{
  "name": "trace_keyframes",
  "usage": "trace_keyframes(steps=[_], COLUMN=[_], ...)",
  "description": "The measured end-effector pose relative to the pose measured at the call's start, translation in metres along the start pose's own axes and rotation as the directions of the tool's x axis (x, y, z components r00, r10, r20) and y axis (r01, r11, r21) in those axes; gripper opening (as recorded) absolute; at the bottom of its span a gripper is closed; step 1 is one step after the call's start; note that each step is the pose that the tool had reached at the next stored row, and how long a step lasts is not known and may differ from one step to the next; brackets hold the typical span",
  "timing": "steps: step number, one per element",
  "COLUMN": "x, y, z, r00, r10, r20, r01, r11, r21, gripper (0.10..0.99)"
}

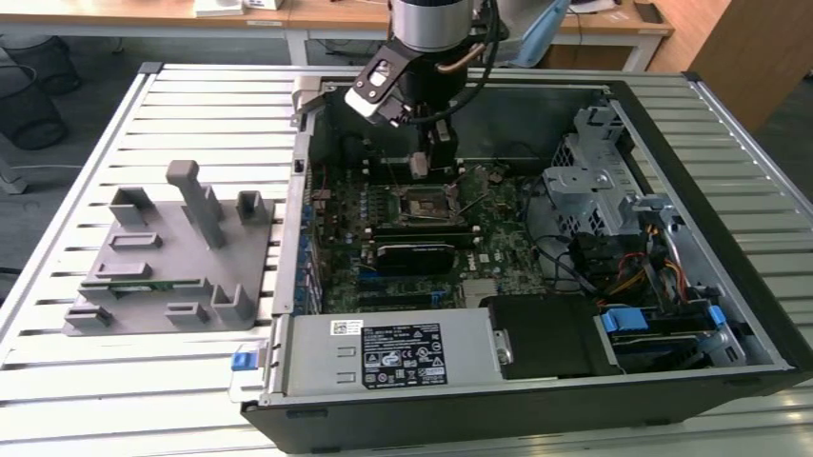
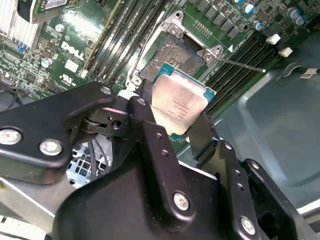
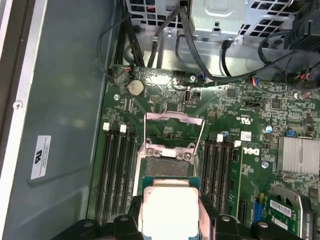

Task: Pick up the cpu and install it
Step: 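Place the cpu into insertion slot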

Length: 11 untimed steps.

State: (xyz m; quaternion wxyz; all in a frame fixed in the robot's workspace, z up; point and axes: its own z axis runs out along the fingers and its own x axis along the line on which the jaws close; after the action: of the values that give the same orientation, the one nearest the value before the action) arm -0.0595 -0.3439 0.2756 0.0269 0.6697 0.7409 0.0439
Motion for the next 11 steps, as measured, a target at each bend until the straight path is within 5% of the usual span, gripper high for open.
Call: trace_keyframes(steps=[11], x=[0.0021], y=[0.0001], z=[0.0111], r00=[0.9997], r10=[0.026], r20=[0.0025], r01=[-0.026], r11=[0.9997], r21=[0.002], gripper=[0.529])
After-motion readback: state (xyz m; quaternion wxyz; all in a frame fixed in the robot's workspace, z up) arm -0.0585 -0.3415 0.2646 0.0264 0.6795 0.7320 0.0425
